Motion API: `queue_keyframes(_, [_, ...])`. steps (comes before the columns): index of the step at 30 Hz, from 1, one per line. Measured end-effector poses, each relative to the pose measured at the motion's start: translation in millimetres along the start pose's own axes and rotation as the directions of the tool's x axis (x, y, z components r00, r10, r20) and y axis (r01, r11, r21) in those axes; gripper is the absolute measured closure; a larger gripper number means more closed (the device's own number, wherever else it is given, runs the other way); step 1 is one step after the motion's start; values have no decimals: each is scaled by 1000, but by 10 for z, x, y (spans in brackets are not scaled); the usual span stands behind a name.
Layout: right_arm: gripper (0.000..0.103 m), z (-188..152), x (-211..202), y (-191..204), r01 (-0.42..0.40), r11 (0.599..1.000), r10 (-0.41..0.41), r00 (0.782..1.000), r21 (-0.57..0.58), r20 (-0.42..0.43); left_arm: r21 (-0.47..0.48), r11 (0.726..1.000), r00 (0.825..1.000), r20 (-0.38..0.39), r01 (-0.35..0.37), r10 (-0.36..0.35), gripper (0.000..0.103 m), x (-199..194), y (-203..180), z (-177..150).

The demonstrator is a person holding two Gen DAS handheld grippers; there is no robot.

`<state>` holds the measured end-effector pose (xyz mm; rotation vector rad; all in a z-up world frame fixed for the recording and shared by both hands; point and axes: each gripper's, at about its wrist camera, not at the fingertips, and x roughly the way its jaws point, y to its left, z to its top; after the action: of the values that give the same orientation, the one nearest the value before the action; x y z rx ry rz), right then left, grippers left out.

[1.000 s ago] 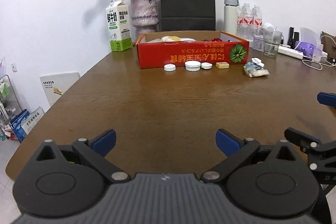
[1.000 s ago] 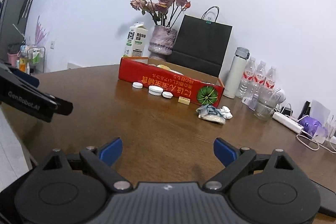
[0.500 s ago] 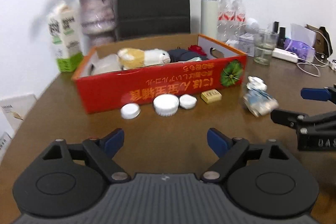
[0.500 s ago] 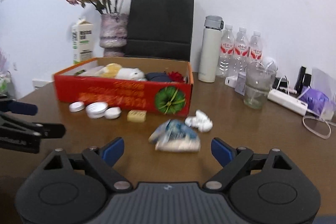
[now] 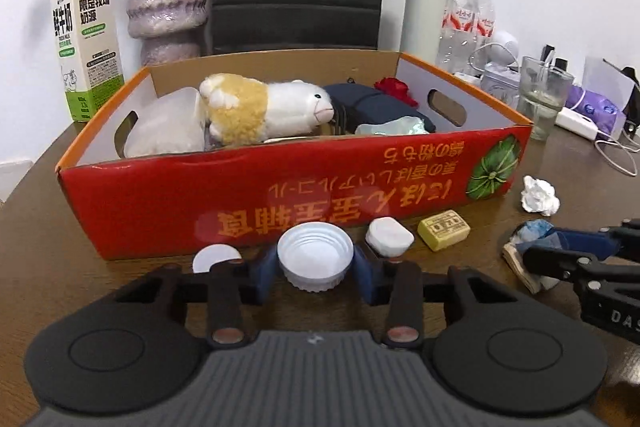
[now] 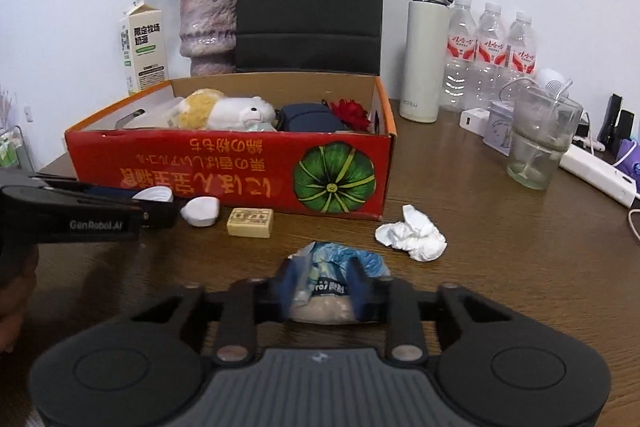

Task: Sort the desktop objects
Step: 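Grasp the large white bottle cap with the left tool while the right tool grasps the blue-white wrapper, then carry the white cap and wrapper over the cardboard box with both tools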

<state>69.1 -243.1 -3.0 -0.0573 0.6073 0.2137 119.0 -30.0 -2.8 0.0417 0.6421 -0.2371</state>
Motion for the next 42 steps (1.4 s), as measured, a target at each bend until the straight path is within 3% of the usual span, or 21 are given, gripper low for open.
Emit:
queue_keyframes(2, [93,-6,-5,0,-7,1000,7,1000,6,1,1,1000,1000,-2,-2,2,62,-54,-7,-27])
queue_keyframes(9, [94,0,-137,27,22,1000,-21,999,-2,28,30,1000,999,49,-8,6,62,-399,-114,-36])
queue_keyframes(11, [79,21,-199,8,43,999,-44,997,16,61,19,1000,998,63,-2,1,62,-549,-115,-58])
queue_keyframes(13, [22,55,-186,-35,59,998,-60,996,31,59,9,1000,997,73,10,-10,62,-696,-110,-96])
queue_keyframes(14, [21,72,-151,-47,74,997,-75,996,30,52,8,1000,997,77,10,-10,62,-754,-107,-117])
queue_keyframes(16, [40,82,-61,-47,91,996,-91,996,3,22,2,1000,996,89,1,-1,62,-881,-102,-171])
queue_keyframes(19, [52,63,99,-96,99,995,-98,994,20,-42,-17,1000,995,99,8,-6,62,-1062,-60,-258])
queue_keyframes(24, [95,82,40,-141,70,993,-65,996,93,-59,-58,998,994,105,24,-17,62,-1301,51,-390])
queue_keyframes(26, [97,70,-67,-93,61,993,-53,995,105,-81,-74,997,994,108,29,-21,62,-1406,85,-444])
queue_keyframes(29, [97,-37,-472,77,57,994,-56,998,88,-15,-84,996,991,133,26,-14,62,-1637,119,-554])
queue_keyframes(36, [96,-657,-1459,463,-45,998,42,996,47,76,-36,994,973,206,-101,106,62,-2270,61,-1067])
queue_keyframes(42, [95,-991,-2044,775,-61,995,71,989,-79,132,-80,993,989,113,-85,94,62,-2518,192,-1483])
